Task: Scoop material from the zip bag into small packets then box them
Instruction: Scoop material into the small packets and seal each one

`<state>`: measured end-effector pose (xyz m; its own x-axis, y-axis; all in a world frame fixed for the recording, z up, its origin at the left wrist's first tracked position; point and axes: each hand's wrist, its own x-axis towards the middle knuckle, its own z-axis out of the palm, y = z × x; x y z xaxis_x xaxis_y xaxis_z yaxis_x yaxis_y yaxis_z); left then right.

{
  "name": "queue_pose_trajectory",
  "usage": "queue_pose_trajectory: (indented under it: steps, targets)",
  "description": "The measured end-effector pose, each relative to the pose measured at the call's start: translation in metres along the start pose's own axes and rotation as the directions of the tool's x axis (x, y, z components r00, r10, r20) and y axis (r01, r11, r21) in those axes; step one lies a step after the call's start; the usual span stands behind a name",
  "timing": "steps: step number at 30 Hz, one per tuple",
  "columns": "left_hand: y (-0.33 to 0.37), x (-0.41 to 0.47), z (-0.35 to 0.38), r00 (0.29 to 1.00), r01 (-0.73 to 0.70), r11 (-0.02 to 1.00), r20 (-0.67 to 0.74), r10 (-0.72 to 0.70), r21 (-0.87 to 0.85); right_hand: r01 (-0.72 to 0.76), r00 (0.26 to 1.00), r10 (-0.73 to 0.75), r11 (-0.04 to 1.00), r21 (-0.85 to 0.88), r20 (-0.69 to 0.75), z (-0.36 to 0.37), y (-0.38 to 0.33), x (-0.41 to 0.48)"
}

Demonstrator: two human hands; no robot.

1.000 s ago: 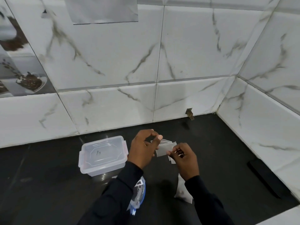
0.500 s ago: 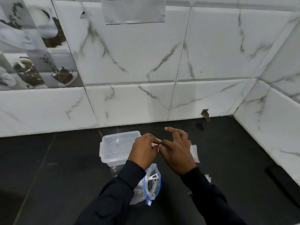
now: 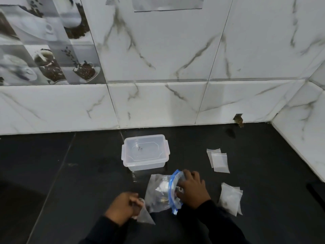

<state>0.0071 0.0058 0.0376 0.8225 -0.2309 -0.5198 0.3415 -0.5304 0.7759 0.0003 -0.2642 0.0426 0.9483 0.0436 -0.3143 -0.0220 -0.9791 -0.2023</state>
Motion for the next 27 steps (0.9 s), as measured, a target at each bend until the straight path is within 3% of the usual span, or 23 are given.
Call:
queue_pose_trajectory:
  steps: [4, 11, 17, 24, 27]
  targets:
    - [-0.008, 0.006, 0.027, 0.996, -0.017, 0.997, 0.083, 0.023, -0.071, -0.027, 0.999, 0.029, 0.998, 0.051, -0.028, 0.007, -0.007, 0.017]
    - [-0.007, 0.029, 0.04, 0.995, 0.071, 0.981, 0.088, -0.056, -0.179, -0.136, 0.983, 0.112, 0.977, 0.166, 0.148, 0.002, -0.008, 0.029]
    - [-0.003, 0.036, 0.043, 0.994, 0.098, 0.968, 0.067, -0.084, -0.232, -0.065, 0.995, 0.049, 0.978, 0.2, 0.082, 0.001, -0.006, 0.022]
    - [0.022, 0.037, 0.026, 0.996, -0.088, 0.954, -0.051, 0.076, -0.287, -0.049, 0.998, 0.042, 0.975, 0.215, 0.039, -0.002, -0.002, 0.017]
    - [0.04, 0.039, 0.016, 0.987, -0.159, 0.952, -0.079, 0.143, -0.263, -0.095, 0.995, 0.081, 0.935, 0.341, 0.056, -0.005, -0.001, 0.017]
